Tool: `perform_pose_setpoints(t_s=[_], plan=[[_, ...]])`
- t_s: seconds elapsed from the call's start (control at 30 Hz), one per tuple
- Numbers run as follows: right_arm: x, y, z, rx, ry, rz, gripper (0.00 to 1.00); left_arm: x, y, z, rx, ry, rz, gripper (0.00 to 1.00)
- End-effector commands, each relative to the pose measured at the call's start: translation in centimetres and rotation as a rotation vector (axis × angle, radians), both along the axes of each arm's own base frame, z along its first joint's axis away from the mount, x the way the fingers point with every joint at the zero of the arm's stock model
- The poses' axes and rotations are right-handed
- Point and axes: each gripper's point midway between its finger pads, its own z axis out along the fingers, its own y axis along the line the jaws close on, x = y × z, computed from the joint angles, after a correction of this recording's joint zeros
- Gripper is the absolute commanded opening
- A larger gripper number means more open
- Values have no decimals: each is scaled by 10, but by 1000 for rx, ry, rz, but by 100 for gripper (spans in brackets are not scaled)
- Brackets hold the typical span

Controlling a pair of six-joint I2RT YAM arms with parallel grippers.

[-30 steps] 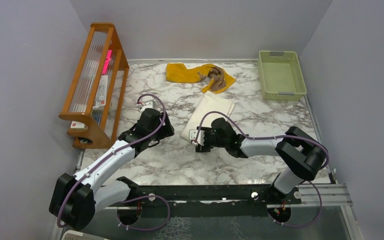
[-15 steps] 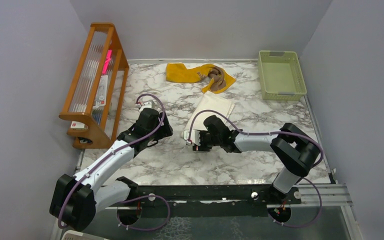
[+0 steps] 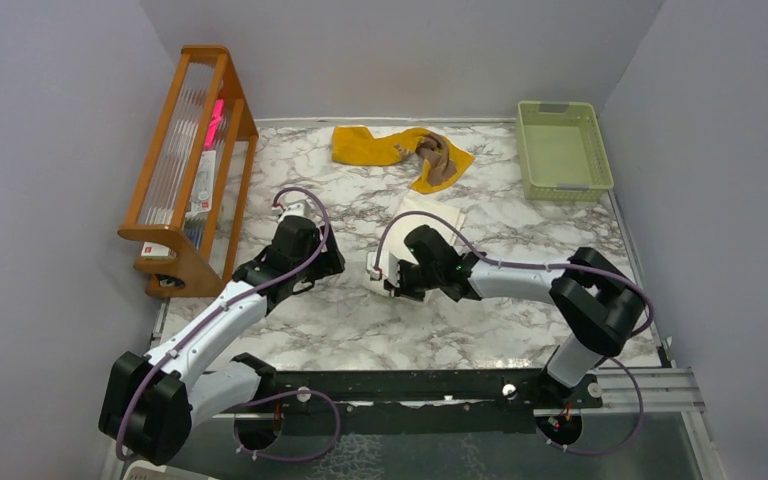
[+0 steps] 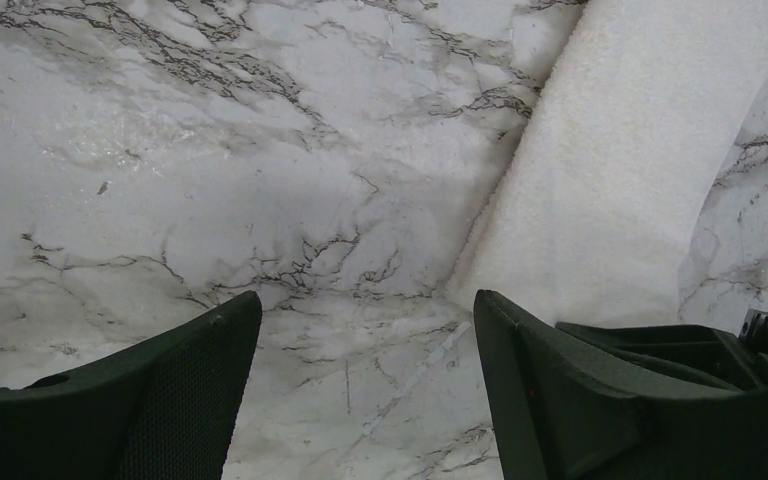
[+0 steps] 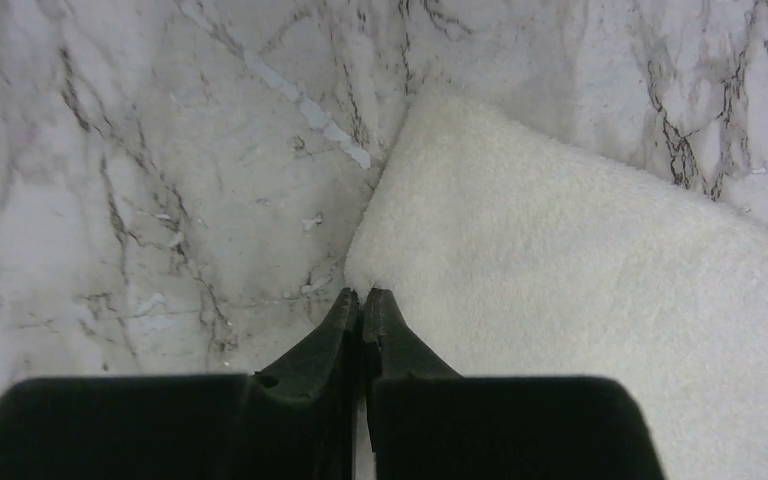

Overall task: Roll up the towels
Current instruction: Roll the towel at the center of the board.

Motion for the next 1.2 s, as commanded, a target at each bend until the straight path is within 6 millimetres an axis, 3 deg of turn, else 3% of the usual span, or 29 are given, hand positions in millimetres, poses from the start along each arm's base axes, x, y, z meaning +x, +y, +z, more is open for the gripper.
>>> perform_pose_setpoints(t_s=[0.0, 0.2, 0.43, 0.6, 1.17], plan=[[-25, 17, 39, 153, 175, -64, 1, 3, -8, 21, -21, -46, -61, 80], [-34, 22, 63, 298, 311, -206, 1, -2, -22, 18, -92, -40, -111, 80], [-45, 24, 41, 223, 520, -321, 1, -4, -35, 26, -144, -60, -165, 80], [-55, 29, 45, 292, 643, -338, 1, -5, -46, 39, -177, -85, -218, 80], [-34, 14, 22, 349, 1142, -564, 1, -17, -74, 63, -337, -123, -334, 80]])
